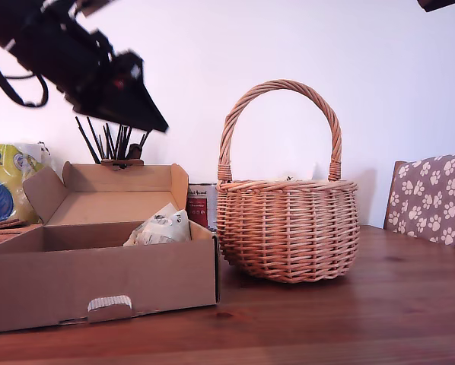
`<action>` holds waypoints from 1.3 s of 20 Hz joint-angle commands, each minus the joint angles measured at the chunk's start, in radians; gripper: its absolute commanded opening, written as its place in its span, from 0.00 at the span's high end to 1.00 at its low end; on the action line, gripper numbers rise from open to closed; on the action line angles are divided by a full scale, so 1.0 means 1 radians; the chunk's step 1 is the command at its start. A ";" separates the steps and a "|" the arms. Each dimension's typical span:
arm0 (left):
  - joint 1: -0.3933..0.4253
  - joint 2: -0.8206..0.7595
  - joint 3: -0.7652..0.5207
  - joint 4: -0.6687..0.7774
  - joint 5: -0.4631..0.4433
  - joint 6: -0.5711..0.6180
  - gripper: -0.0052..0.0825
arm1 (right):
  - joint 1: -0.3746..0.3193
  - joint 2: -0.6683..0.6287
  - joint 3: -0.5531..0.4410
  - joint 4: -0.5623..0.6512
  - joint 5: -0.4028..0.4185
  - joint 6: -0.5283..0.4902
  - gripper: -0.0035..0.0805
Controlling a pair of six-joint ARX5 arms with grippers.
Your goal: Move the bags of Easter eggs from the cardboard box on the left into the woven basket on the right side.
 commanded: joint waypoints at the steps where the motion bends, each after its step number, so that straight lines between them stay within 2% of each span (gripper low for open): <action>1: 0.004 0.078 -0.011 0.034 -0.011 0.011 0.06 | 0.003 -0.002 -0.014 0.005 -0.002 -0.002 0.97; 4: 0.006 0.172 -0.010 0.130 -0.024 0.009 0.05 | 0.003 -0.002 -0.014 0.005 -0.002 -0.002 0.97; 12: 0.014 0.391 -0.007 0.236 -0.071 -0.008 0.05 | 0.003 -0.002 -0.014 0.005 -0.002 -0.002 0.97; 19: 0.018 0.436 -0.007 0.264 -0.073 -0.008 0.07 | 0.003 -0.002 -0.014 0.005 -0.002 -0.002 0.97; 20: 0.018 0.436 -0.007 0.264 -0.073 -0.008 0.12 | 0.003 -0.002 -0.014 0.005 -0.002 -0.002 0.97; 21: 0.018 0.436 -0.007 0.262 -0.072 -0.008 0.22 | 0.003 -0.002 -0.014 0.005 -0.002 -0.002 0.97; 24: 0.018 0.436 -0.006 0.263 -0.072 -0.004 0.70 | 0.003 -0.002 -0.014 0.004 -0.002 -0.002 0.97; 25: 0.018 0.435 -0.006 0.263 -0.073 0.003 0.81 | 0.003 -0.002 -0.014 0.004 -0.002 -0.002 0.97; 26: 0.018 0.434 -0.005 0.263 -0.073 0.011 0.83 | 0.003 -0.002 -0.014 0.004 -0.002 -0.002 0.97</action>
